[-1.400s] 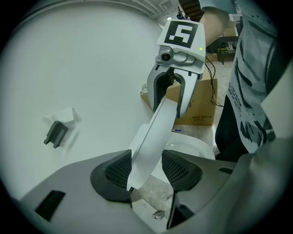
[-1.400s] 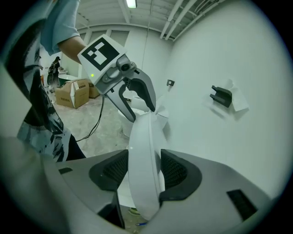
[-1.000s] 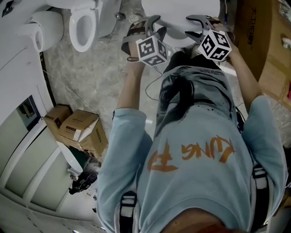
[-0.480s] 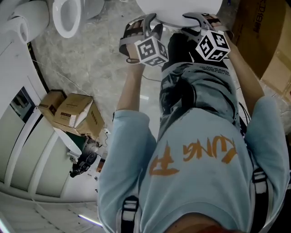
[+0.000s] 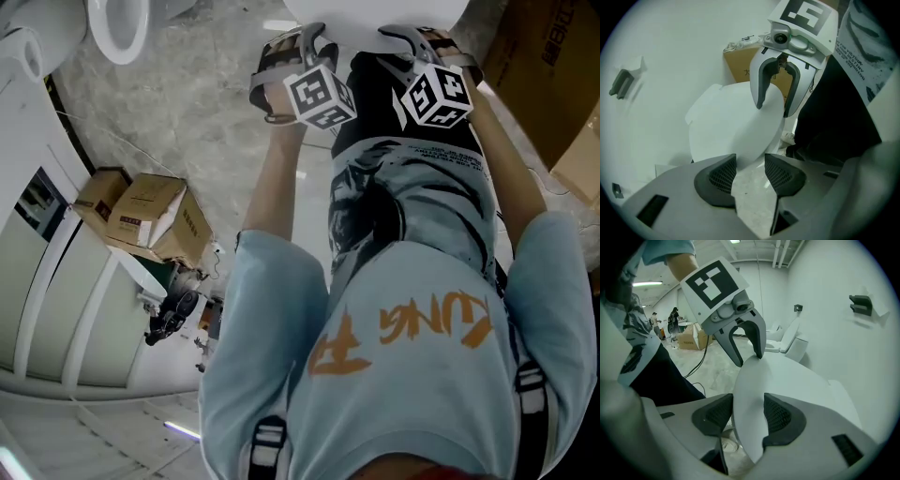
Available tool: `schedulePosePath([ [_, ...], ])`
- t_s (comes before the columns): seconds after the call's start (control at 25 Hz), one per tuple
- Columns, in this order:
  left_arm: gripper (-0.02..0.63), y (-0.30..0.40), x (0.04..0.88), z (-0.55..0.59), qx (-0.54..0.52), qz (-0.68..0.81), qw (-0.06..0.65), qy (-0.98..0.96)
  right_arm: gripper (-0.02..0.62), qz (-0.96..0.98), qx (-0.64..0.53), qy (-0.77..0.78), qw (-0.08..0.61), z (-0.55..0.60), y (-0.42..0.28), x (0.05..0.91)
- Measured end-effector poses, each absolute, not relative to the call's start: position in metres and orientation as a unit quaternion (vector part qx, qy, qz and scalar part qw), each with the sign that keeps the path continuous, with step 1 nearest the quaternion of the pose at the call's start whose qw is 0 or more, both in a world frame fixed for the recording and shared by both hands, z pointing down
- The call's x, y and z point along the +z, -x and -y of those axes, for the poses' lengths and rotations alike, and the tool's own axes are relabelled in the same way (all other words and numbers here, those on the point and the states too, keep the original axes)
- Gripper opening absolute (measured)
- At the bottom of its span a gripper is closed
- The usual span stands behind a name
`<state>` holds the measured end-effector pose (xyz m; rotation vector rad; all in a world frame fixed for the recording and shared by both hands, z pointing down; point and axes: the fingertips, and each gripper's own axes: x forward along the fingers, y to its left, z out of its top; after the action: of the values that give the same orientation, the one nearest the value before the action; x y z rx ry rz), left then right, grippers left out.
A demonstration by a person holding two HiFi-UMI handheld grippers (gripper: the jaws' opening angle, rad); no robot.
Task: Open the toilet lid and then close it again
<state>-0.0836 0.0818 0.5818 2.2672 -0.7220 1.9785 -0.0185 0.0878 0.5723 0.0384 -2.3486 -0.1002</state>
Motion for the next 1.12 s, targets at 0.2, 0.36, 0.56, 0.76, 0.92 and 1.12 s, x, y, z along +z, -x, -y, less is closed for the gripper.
schedulePosePath([
  [0.2,0.193,0.091,0.614,-0.094,0.649,0.218,0.045,-0.728,0.221,0.92,-0.037,-0.014,0.39,-0.1,0.025,0.604],
  [0.36,0.19,0.096,0.642,-0.1,0.656,0.201,0.056,-0.725,0.222,0.917,-0.045,-0.005,0.397,-0.106,0.029,0.632],
  [0.56,0.19,0.101,0.677,-0.113,0.664,0.181,0.071,-0.722,0.221,0.912,-0.032,-0.002,0.408,-0.117,0.033,0.664],
  [0.76,0.193,0.101,0.715,-0.118,0.663,0.18,0.08,-0.722,0.221,0.905,-0.036,0.011,0.424,-0.122,0.033,0.702],
  [0.92,0.192,0.1,0.731,-0.114,0.665,0.165,0.086,-0.723,0.221,0.898,-0.033,0.008,0.438,-0.118,0.032,0.718],
  [1.12,0.192,0.1,0.761,-0.115,0.662,0.166,0.096,-0.724,0.218,0.893,-0.015,0.014,0.449,-0.119,0.033,0.747],
])
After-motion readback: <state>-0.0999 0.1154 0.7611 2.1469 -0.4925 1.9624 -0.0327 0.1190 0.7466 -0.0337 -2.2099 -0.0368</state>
